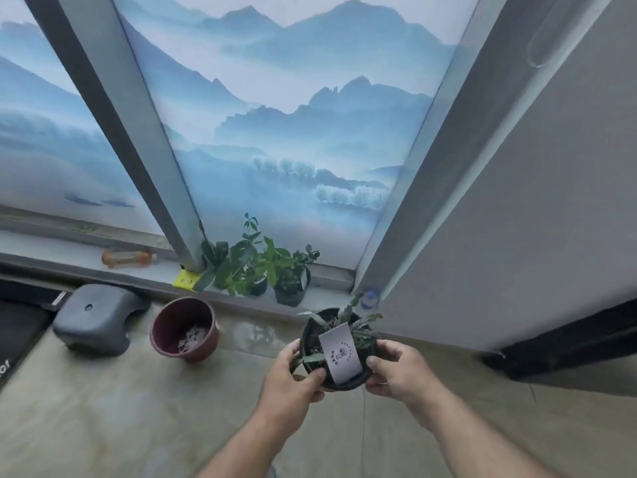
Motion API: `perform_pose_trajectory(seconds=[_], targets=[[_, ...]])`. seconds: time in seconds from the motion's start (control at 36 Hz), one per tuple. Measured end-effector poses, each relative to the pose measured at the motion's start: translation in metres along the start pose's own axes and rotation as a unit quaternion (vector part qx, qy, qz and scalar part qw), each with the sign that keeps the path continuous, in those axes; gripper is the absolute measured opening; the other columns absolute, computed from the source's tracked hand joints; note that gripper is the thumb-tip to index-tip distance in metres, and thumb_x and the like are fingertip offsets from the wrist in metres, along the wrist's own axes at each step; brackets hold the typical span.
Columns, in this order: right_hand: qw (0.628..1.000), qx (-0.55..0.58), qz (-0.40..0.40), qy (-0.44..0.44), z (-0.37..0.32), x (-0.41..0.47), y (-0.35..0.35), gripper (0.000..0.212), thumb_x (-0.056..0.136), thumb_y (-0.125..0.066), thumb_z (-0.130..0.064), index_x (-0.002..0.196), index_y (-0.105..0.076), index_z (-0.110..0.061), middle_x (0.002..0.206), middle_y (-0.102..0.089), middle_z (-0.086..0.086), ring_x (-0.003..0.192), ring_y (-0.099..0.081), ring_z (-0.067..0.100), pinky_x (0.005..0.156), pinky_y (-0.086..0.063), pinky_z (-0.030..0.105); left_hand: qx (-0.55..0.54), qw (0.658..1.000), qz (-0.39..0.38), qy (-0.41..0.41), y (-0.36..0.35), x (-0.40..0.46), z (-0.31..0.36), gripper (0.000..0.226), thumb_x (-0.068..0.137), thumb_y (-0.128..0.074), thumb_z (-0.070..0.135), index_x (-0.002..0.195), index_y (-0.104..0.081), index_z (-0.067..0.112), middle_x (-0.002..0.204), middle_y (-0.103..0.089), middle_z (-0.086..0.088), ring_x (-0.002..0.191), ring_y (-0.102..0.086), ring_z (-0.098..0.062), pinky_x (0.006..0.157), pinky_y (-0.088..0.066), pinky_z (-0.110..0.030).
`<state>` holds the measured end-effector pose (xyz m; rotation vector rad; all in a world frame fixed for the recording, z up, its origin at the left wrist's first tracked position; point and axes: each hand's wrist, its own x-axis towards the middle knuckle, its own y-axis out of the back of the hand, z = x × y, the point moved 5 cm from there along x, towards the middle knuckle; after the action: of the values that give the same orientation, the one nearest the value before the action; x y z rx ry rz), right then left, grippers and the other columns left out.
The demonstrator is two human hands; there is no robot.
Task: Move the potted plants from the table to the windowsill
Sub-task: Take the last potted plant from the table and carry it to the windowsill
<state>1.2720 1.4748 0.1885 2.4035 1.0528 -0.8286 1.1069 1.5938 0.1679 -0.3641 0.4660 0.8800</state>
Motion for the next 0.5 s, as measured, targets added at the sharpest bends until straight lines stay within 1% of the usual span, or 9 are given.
perform_pose_trajectory(seconds=[0.08,0.17,0.19,0.22,0.31,0.39,0.44,0.5], targets=[[1.000,0.000,0.003,-0.018,-0.002,0.050,0.000,0.022,0.096,-0.058,0.003,0.104,-0.072,-0.012,0.078,-0.072,0.000,0.060,-0.057,0.018,0.064,-0.060,0.033,0.010,1.000,0.005,0.008,-0.004,0.050,-0.002,0.053,0.088,-0.069,-0.006,0.121,-0.055,0.033,0.115,-0.067,0.004,0.077,-0.066,-0.020,0.064,-0.060,-0.030],[0.999,-0.001,0.002,-0.034,0.007,0.116,0.004,0.022,0.097,-0.058,0.004,0.105,-0.071,-0.011,0.082,-0.072,0.004,0.056,-0.056,0.015,0.069,-0.060,0.038,0.014,1.000,0.020,0.017,-0.012,0.112,-0.019,0.055,0.087,-0.068,-0.008,0.125,-0.055,0.029,0.111,-0.068,0.002,0.074,-0.064,-0.020,0.061,-0.060,-0.028],[0.999,-0.006,-0.001,-0.041,0.015,0.151,0.004,0.021,0.097,-0.058,0.004,0.105,-0.071,-0.011,0.083,-0.072,0.005,0.056,-0.056,0.015,0.070,-0.060,0.039,0.012,1.000,0.022,0.017,-0.015,0.146,-0.034,0.056,0.087,-0.068,-0.008,0.127,-0.055,0.029,0.112,-0.068,0.000,0.075,-0.065,-0.020,0.061,-0.059,-0.027],[0.999,-0.015,0.002,-0.043,0.019,0.169,0.005,0.021,0.097,-0.058,0.004,0.105,-0.071,-0.011,0.082,-0.071,0.005,0.056,-0.056,0.015,0.071,-0.060,0.039,0.016,0.999,0.022,0.021,-0.017,0.161,-0.041,0.057,0.087,-0.068,-0.008,0.128,-0.054,0.028,0.112,-0.068,0.000,0.077,-0.065,-0.019,0.060,-0.059,-0.027],[0.998,-0.036,-0.001,-0.048,0.041,0.246,0.007,0.020,0.097,-0.057,0.004,0.103,-0.070,-0.010,0.081,-0.069,0.007,0.057,-0.055,0.014,0.072,-0.059,0.039,0.011,0.999,0.039,0.029,-0.023,0.230,-0.080,0.057,0.087,-0.067,-0.009,0.128,-0.054,0.027,0.114,-0.067,0.005,0.078,-0.064,-0.017,0.061,-0.059,-0.027],[0.997,-0.068,-0.002,-0.044,0.064,0.331,0.009,0.019,0.098,-0.056,0.004,0.098,-0.069,-0.010,0.081,-0.067,0.009,0.056,-0.054,0.013,0.068,-0.057,0.037,0.001,0.998,0.060,0.029,-0.030,0.302,-0.127,0.057,0.087,-0.067,-0.008,0.128,-0.053,0.029,0.118,-0.065,0.010,0.074,-0.062,-0.018,0.060,-0.059,-0.028],[0.994,-0.098,-0.002,-0.042,0.078,0.381,0.012,0.020,0.096,-0.056,0.004,0.095,-0.069,-0.011,0.080,-0.066,0.009,0.054,-0.052,0.015,0.062,-0.053,0.035,-0.005,0.997,0.069,0.034,-0.036,0.342,-0.157,0.056,0.087,-0.068,-0.008,0.126,-0.052,0.029,0.122,-0.064,0.010,0.073,-0.062,-0.018,0.058,-0.057,-0.026],[0.988,-0.153,0.003,-0.034,0.093,0.431,0.012,0.025,0.094,-0.055,0.006,0.086,-0.067,-0.013,0.073,-0.065,0.009,0.047,-0.053,0.014,0.054,-0.051,0.029,-0.016,0.994,0.096,0.042,-0.041,0.379,-0.190,0.055,0.087,-0.069,-0.007,0.121,-0.051,0.032,0.123,-0.062,0.011,0.076,-0.065,-0.020,0.058,-0.057,-0.027]])
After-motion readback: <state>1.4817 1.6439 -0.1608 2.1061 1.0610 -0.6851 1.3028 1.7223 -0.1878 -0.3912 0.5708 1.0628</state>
